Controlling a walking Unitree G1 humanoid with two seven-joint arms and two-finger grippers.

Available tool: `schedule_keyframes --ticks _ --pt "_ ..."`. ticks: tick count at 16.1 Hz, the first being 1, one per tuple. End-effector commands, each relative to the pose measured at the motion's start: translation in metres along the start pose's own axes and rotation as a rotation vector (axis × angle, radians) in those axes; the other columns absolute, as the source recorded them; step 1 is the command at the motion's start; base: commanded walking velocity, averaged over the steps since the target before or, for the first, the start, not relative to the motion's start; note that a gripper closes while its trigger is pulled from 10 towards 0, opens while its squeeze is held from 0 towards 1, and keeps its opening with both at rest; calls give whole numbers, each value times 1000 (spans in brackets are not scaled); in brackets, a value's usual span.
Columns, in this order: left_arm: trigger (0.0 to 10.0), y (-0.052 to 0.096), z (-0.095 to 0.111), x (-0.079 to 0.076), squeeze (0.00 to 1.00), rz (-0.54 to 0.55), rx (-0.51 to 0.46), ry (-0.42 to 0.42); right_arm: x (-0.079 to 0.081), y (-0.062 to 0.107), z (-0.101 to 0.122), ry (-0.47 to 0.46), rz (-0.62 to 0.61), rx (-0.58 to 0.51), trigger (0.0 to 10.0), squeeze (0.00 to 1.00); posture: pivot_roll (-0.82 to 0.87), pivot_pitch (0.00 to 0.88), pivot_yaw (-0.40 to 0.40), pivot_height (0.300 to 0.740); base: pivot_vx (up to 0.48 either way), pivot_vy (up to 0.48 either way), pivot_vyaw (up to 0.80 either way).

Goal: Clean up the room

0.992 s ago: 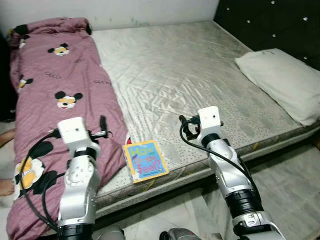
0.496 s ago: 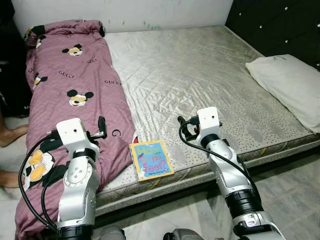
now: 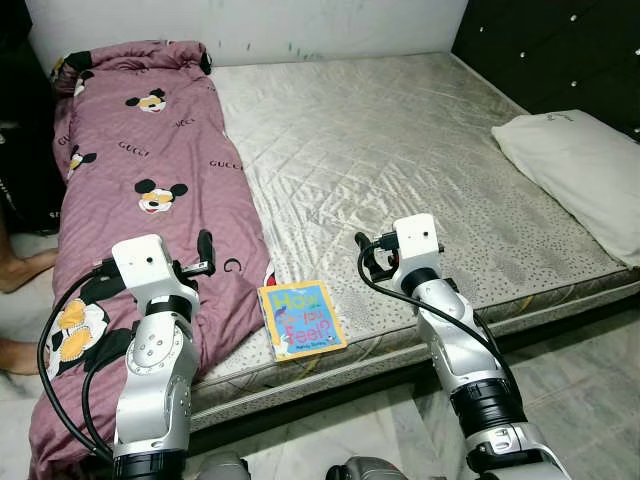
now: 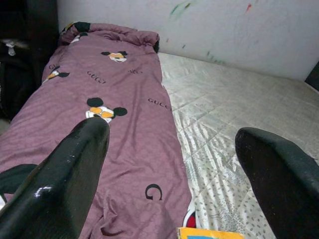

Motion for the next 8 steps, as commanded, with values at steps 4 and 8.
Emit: schedule_keyframes --ticks 4,8 --pt "10000 0 1 -2 0 -8 3 -8 2 1 1 3 20 -2 10000 0 -38 0 -62 685 0 0 0" --pt "10000 0 2 -2 0 -2 0 -9 2 1 1 3 25 -5 10000 0 -38 0 -63 645 0 0 0"
Point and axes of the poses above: a point about 5 cm out from each wrist's last joint towards the gripper, its own y axis pointing back from the gripper into the wrist, its own z axis along the axis of the wrist's last joint, x = y × z, the point moved 6 cm from there along -y, pointing out of the wrist towards the gripper, and after that the axes turned 13 degrees about -y, right-handed, at the moved point
